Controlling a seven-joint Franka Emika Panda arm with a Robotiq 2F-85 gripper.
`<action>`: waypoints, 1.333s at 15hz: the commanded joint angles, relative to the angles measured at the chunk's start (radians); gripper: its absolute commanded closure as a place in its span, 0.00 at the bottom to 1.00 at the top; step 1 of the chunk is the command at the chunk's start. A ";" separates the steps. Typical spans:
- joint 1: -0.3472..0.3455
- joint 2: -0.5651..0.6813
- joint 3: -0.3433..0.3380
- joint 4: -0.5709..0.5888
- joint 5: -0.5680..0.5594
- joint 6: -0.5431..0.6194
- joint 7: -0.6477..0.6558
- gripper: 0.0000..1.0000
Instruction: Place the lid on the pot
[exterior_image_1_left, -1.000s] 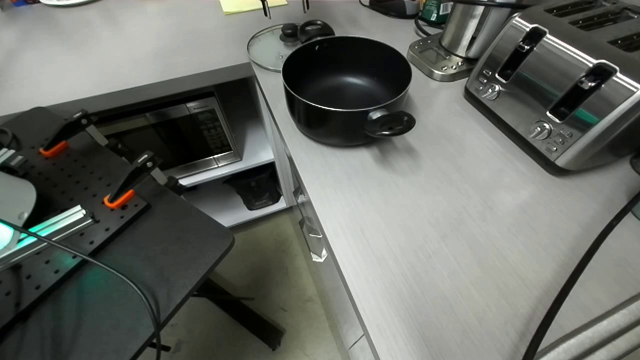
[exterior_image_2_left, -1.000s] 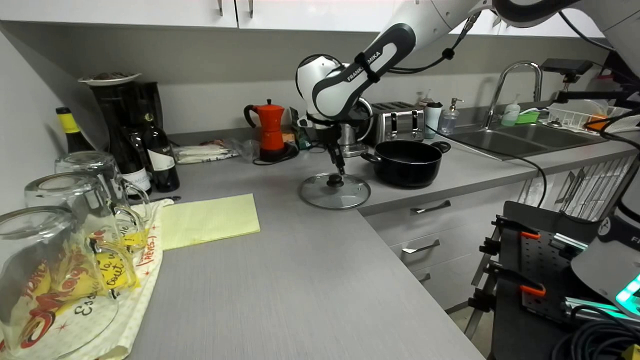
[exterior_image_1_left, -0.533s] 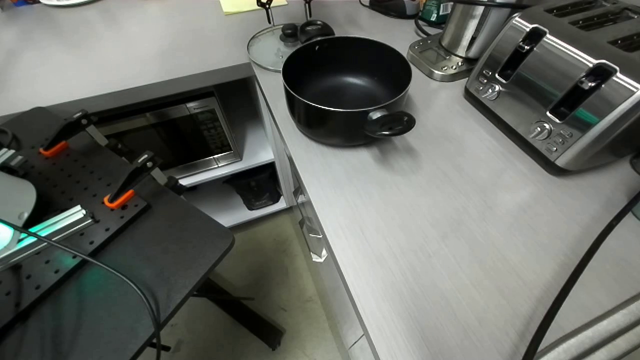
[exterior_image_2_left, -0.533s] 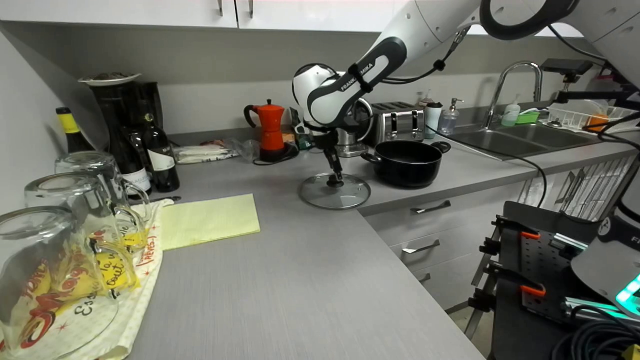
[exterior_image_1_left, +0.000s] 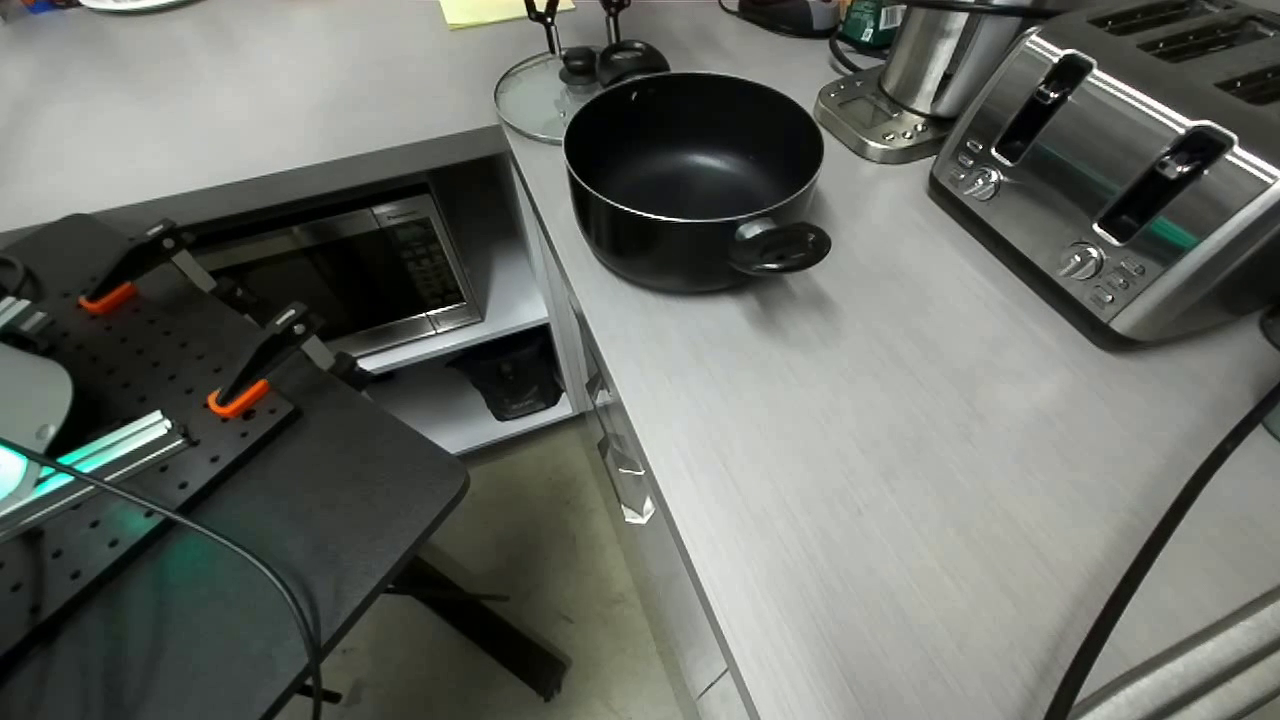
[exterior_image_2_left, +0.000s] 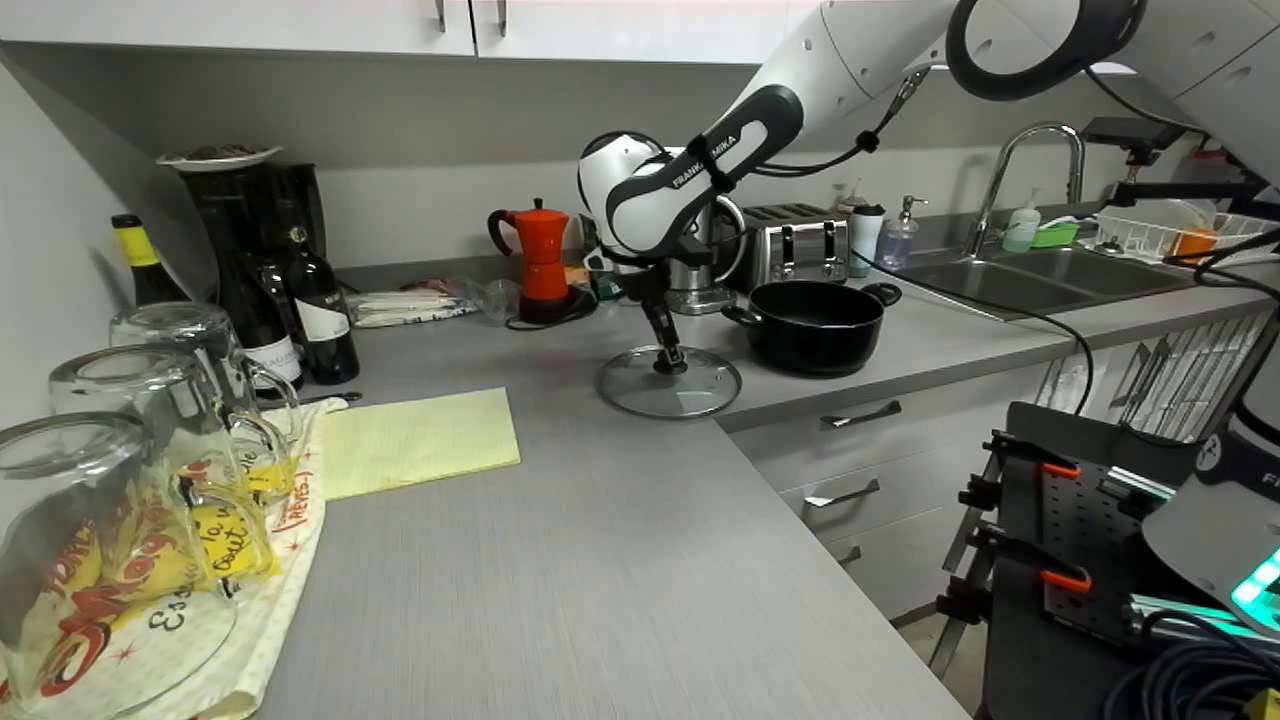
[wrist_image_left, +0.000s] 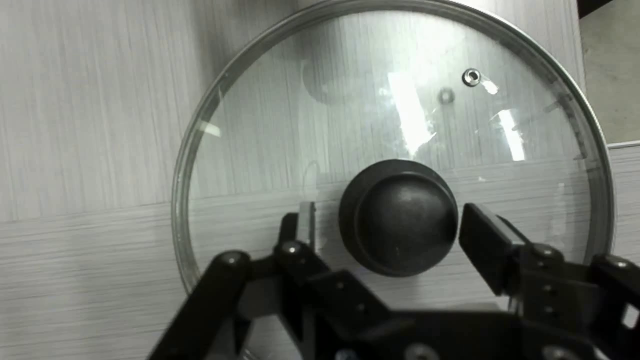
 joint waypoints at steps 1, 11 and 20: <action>0.006 0.031 -0.001 0.060 -0.010 -0.038 -0.029 0.56; 0.005 0.023 0.002 0.074 -0.005 -0.041 -0.036 1.00; 0.003 0.033 -0.005 0.081 -0.006 -0.044 -0.028 0.48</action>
